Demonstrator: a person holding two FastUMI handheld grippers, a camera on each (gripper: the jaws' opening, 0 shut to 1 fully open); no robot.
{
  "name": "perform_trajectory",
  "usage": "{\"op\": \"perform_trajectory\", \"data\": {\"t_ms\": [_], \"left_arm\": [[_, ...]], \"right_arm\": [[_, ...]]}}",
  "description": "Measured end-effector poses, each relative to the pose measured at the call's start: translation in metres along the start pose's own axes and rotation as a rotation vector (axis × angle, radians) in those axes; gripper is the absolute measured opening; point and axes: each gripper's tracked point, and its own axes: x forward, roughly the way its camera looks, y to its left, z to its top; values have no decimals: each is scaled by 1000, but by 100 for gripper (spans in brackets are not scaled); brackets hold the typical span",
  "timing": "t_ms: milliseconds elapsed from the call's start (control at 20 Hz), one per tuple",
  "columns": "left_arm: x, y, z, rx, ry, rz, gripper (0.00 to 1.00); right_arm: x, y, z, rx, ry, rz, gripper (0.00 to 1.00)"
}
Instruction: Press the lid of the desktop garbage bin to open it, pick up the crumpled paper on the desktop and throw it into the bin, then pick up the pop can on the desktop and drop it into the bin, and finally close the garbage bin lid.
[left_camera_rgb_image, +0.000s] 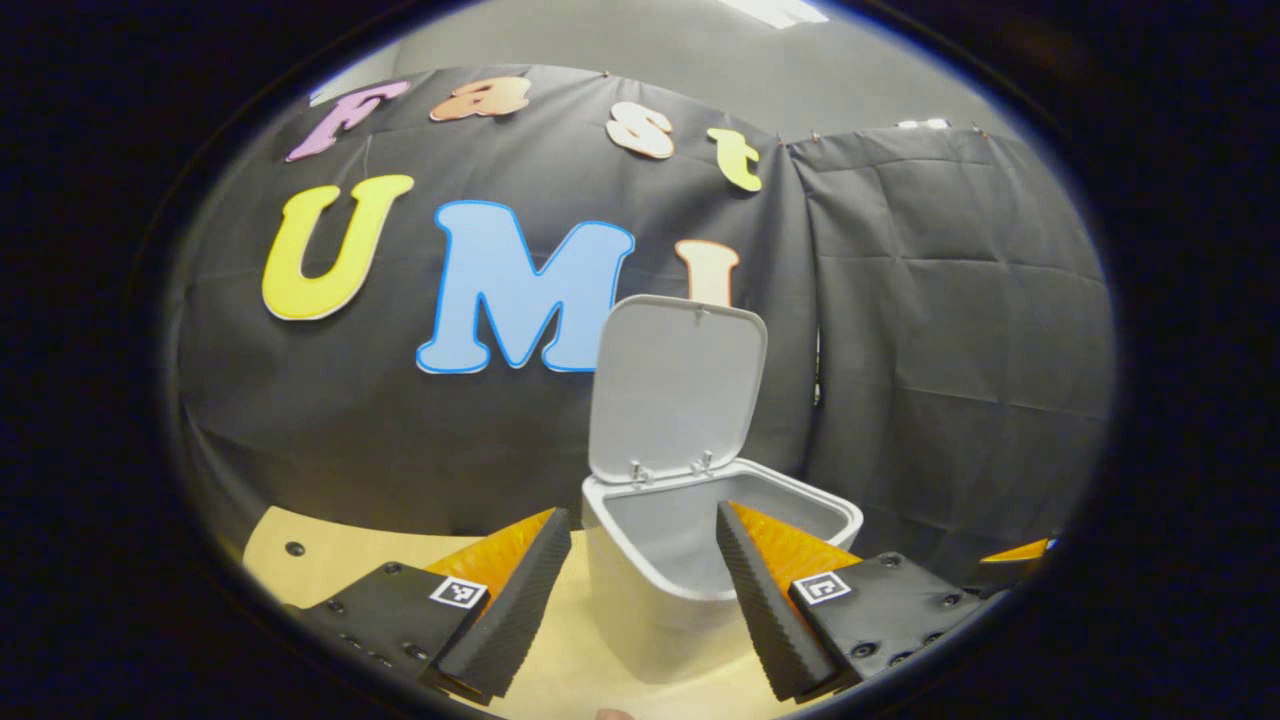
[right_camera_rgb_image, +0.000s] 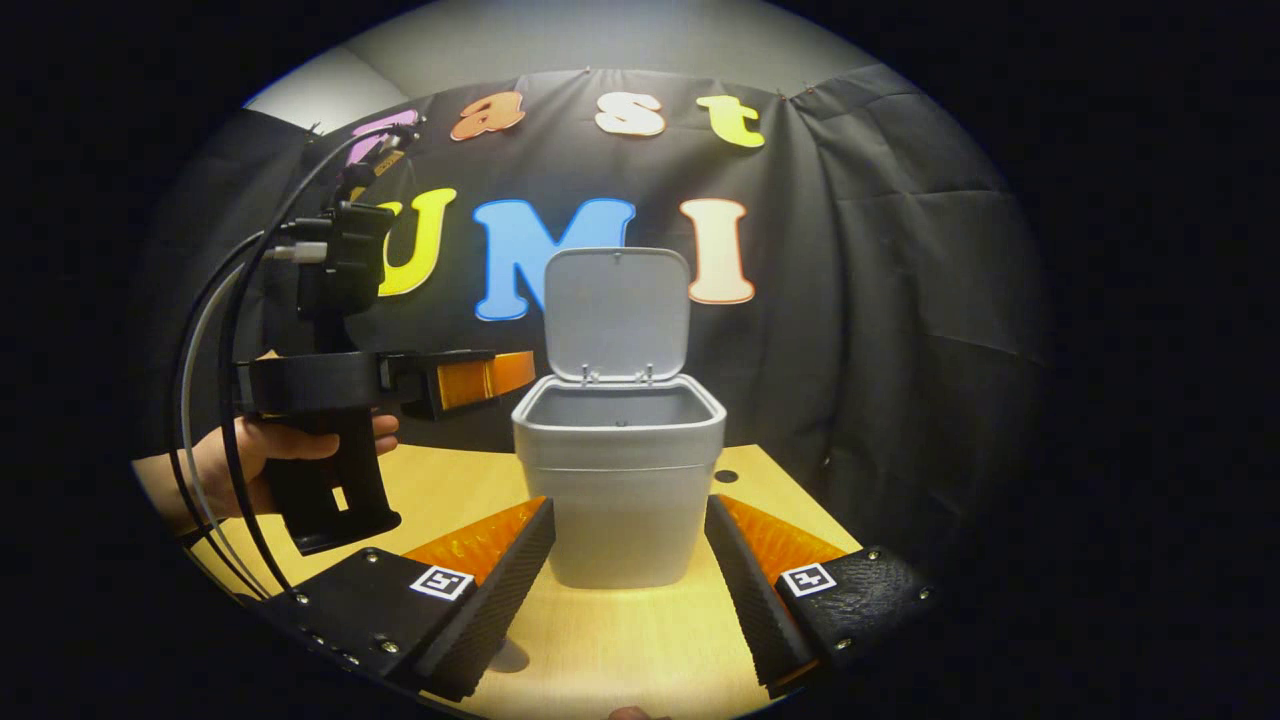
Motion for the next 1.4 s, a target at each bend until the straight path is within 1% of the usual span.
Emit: {"op": "perform_trajectory", "data": {"t_ms": [200, 400, 650, 900, 1050, 1200, 1300, 1400], "left_arm": [[-31, 28, -2, 0, 2, 72, 95], [-62, 51, -8, -9, 3, 138, 95], [-100, 76, -16, 3, 6, 217, 95], [-134, 98, -22, 16, -17, 285, 95], [-157, 111, -26, 26, -13, 328, 95], [-173, 120, -31, 19, -2, 359, 95], [-181, 125, -36, 17, 8, 377, 95], [-190, 129, -42, 14, 16, 391, 95]], "right_arm": [[7, 34, -13, -25, 28, 105, 96], [8, 66, -38, -51, 97, 212, 96], [13, 95, -72, -86, 202, 301, 96], [15, 112, -106, -116, 306, 348, 97], [18, 118, -129, -109, 386, 368, 97], [18, 117, -139, -105, 456, 382, 97], [21, 118, -150, -106, 488, 383, 96], [24, 116, -162, -112, 524, 366, 97]]}}
